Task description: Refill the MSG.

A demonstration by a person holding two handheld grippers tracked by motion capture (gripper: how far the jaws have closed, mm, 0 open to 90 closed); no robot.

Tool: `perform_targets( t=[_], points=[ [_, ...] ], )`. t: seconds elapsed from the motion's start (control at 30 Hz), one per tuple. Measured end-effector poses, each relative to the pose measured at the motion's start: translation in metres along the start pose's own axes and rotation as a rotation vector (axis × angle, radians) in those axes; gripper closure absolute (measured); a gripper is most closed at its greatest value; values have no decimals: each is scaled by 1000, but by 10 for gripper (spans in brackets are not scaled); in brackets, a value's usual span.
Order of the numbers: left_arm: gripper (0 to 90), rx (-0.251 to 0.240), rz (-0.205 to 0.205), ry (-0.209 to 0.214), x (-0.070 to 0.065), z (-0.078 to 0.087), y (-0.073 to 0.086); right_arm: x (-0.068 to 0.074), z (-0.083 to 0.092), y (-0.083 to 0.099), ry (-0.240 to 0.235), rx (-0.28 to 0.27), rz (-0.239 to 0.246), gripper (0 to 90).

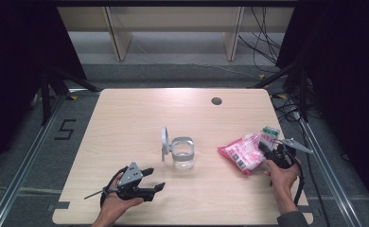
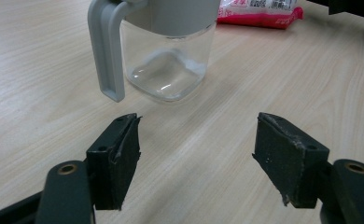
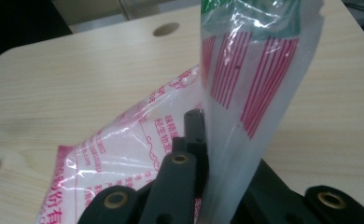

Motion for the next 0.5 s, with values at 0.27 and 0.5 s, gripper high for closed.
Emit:
perform_targets(
  t=[0.27, 0.5],
  points=[
    [303, -3, -5, 1, 1, 0, 0, 15, 7, -9, -41, -45, 40, 900],
    [303, 13, -21, 0, 0, 0, 1, 29, 11, -16, -108, -68, 64, 900]
  ],
)
Point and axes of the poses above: each handheld gripper's, and its own axes: z roughly backward along the jaws, y roughly out of its underside, x roughly to its left, the point moved 2 cm from there along -z, roughly forward along the jaws, and after that the axes turned 6 degrees about -z, right-handed, at the moved point
